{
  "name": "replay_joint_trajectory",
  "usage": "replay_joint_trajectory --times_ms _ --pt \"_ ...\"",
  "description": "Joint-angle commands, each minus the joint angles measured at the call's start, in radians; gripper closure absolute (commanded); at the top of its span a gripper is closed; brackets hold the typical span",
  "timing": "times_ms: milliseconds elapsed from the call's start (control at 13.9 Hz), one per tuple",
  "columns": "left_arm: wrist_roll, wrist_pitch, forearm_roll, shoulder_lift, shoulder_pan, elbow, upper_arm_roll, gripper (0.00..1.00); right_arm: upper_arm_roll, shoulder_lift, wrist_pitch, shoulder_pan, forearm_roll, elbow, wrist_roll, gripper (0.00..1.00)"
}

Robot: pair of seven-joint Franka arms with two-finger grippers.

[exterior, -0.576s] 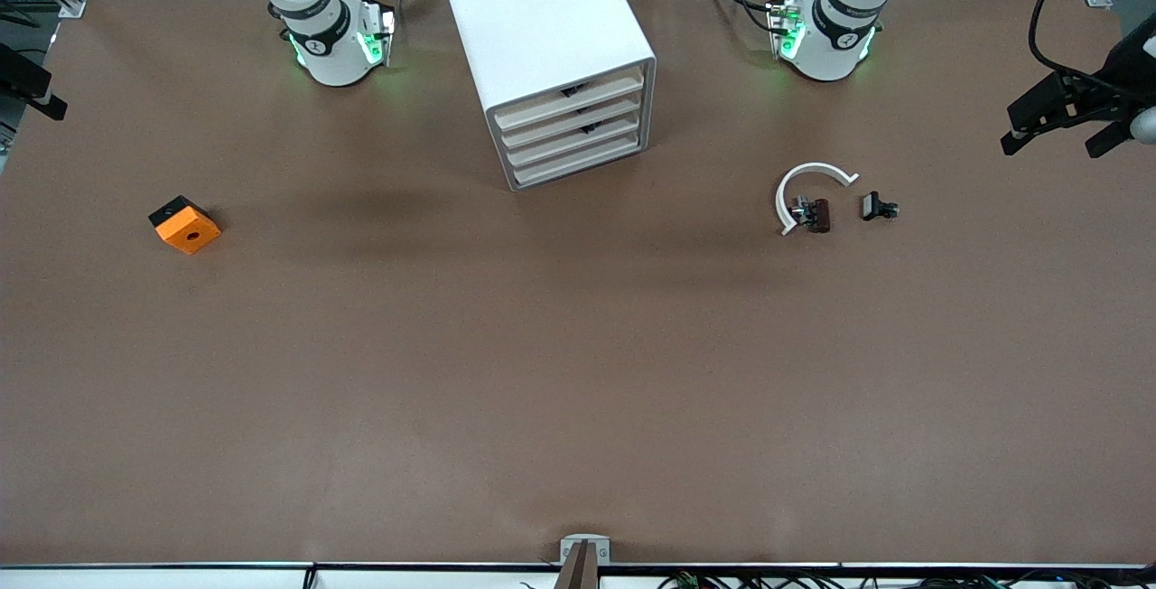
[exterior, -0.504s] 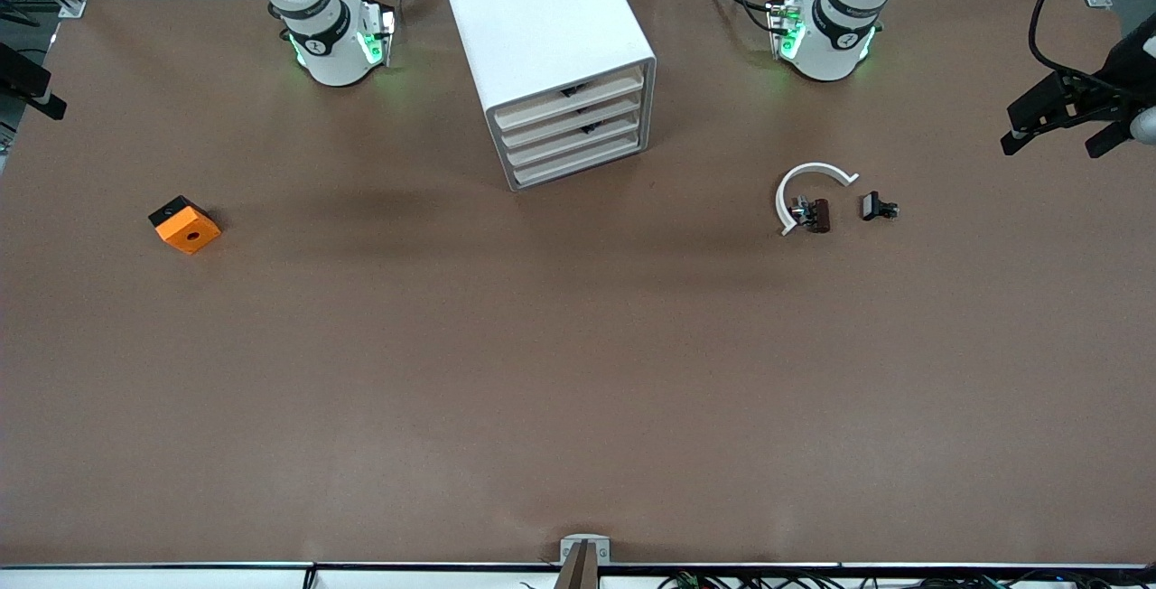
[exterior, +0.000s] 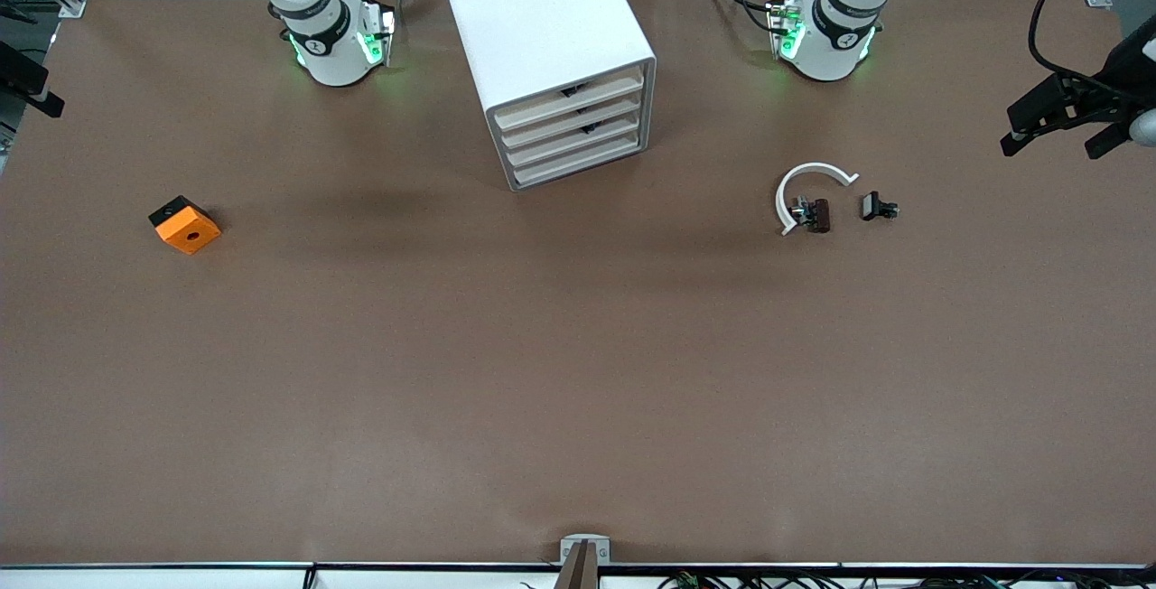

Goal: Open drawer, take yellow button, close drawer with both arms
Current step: 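Move the left gripper toward the front of the white drawer cabinet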

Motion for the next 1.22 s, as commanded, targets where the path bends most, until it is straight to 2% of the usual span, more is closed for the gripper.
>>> replay_joint_trajectory --times_ms 0,216,432,647,863,1151 --pt "-0.008 -0.034 0.022 0.035 0.014 -0.002 -0.008 0.0 0.004 -0.029 0.0 -0.002 0.037 -0.019 0.003 0.0" --pt "-0.009 0.009 0.025 0.056 0.012 -0.096 -0.008 0.0 0.004 -0.031 0.0 -0.002 0.039 -0.019 0.003 0.0" --pt "-0.009 0.139 0.026 0.056 0.012 -0.247 -0.008 0.0 0.004 -0.031 0.0 -0.002 0.039 -0.019 0.006 0.0" --pt "-0.043 0.25 0.026 0.085 0.006 -0.336 -0.01 0.0 0.004 -0.031 0.0 -0.002 0.04 -0.019 0.009 0.0" --pt "-0.168 0.293 0.024 0.162 -0.022 -0.335 -0.022 0.0 0.005 -0.031 0.0 -0.002 0.039 -0.019 0.009 0.0" --pt "-0.483 0.385 0.025 0.289 -0.106 -0.316 -0.064 0.0 0.005 -0.031 0.0 -0.002 0.04 -0.019 0.009 0.0"
